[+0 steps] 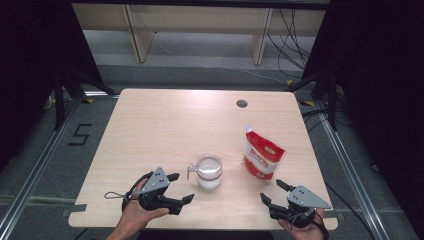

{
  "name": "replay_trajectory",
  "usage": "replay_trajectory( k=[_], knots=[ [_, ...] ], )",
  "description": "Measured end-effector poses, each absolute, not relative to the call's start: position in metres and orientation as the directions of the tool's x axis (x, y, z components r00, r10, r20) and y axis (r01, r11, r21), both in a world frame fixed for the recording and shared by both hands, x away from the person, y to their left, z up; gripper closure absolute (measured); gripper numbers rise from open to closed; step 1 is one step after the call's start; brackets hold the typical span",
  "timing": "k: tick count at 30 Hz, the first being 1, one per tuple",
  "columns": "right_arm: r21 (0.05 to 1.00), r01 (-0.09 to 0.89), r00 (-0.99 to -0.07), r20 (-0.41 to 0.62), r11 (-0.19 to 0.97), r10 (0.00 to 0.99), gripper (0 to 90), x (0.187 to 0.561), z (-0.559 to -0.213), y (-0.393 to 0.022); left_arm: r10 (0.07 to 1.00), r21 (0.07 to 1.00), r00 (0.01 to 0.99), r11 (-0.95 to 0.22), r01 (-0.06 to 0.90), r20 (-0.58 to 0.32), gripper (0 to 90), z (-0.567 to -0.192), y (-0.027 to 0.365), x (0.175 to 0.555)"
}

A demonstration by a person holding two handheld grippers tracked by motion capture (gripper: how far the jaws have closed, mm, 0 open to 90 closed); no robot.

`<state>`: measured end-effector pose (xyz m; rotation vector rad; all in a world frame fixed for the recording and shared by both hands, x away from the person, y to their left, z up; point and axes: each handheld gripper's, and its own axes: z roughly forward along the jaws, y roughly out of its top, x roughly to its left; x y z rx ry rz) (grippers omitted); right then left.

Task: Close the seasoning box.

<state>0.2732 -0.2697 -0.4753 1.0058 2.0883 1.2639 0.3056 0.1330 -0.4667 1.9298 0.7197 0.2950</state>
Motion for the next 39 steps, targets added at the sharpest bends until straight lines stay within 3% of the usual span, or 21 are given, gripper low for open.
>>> replay_trajectory(
  k=[19, 23, 29, 35, 39],
  knots=[
    [0.889, 0.371, -0.613, 0.016, 0.27, 0.79, 24.0, 0.275, -0.478, -0.27, 0.597, 0.873, 0.799, -0.35, 0.339, -0.071, 15.7, -0.483, 0.144, 0.286],
    [0.878, 0.368, -0.624, -0.01, 0.305, 0.782, 21.3, 0.275, -0.48, -0.268, 0.603, 0.858, 0.791, -0.347, 0.378, -0.105, 15.6, -0.488, 0.143, 0.281],
    [0.86, 0.401, -0.622, 0.004, 0.315, 0.783, 19.7, 0.275, -0.481, -0.267, 0.581, 0.86, 0.811, -0.379, 0.342, -0.067, 15.6, -0.489, 0.144, 0.282],
    [0.869, 0.359, -0.643, -0.033, 0.339, 0.765, 19.3, 0.277, -0.483, -0.267, 0.591, 0.852, 0.803, -0.375, 0.366, -0.085, 15.6, -0.49, 0.144, 0.282],
    [0.855, 0.405, -0.628, 0.002, 0.324, 0.778, 19.2, 0.274, -0.483, -0.266, 0.597, 0.85, 0.797, -0.37, 0.374, -0.091, 15.6, -0.49, 0.145, 0.282]
  ],
)
